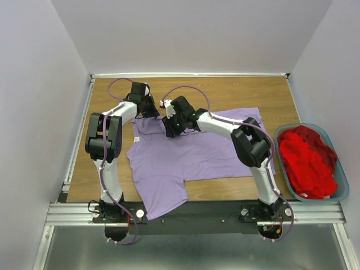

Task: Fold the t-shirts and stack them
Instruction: Fold the tshirt

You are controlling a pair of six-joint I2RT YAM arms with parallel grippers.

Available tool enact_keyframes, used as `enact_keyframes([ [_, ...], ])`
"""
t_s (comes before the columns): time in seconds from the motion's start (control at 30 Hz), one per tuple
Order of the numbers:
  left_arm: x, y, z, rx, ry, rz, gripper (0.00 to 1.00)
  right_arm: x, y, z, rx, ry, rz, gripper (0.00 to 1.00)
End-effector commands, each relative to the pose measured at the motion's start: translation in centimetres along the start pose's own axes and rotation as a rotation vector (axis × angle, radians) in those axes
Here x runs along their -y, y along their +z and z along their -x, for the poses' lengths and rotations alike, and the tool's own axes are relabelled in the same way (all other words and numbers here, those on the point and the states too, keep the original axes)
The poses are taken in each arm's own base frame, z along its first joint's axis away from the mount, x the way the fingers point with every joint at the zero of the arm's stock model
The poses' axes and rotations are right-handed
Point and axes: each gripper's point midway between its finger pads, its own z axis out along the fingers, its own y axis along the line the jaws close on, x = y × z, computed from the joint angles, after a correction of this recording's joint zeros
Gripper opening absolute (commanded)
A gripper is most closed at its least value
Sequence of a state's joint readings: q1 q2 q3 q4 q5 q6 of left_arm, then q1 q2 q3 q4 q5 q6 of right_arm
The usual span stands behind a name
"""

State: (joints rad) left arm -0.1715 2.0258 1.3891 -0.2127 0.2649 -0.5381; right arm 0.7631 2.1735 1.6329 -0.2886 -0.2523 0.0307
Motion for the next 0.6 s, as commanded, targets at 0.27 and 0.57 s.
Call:
enact_keyframes([
  [0.27, 0.3, 0.1, -0.2, 0.003, 0.029, -0.032, 0.0, 1.6, 2.8, 0.8, 0.017, -0.003, -0.076, 0.44],
  [0.57, 0.6, -0.3, 0.3, 0.015, 0.031, -0.037, 0.0, 2.1, 3.2, -0.3, -0.005, 0.015, -0.113, 0.26],
])
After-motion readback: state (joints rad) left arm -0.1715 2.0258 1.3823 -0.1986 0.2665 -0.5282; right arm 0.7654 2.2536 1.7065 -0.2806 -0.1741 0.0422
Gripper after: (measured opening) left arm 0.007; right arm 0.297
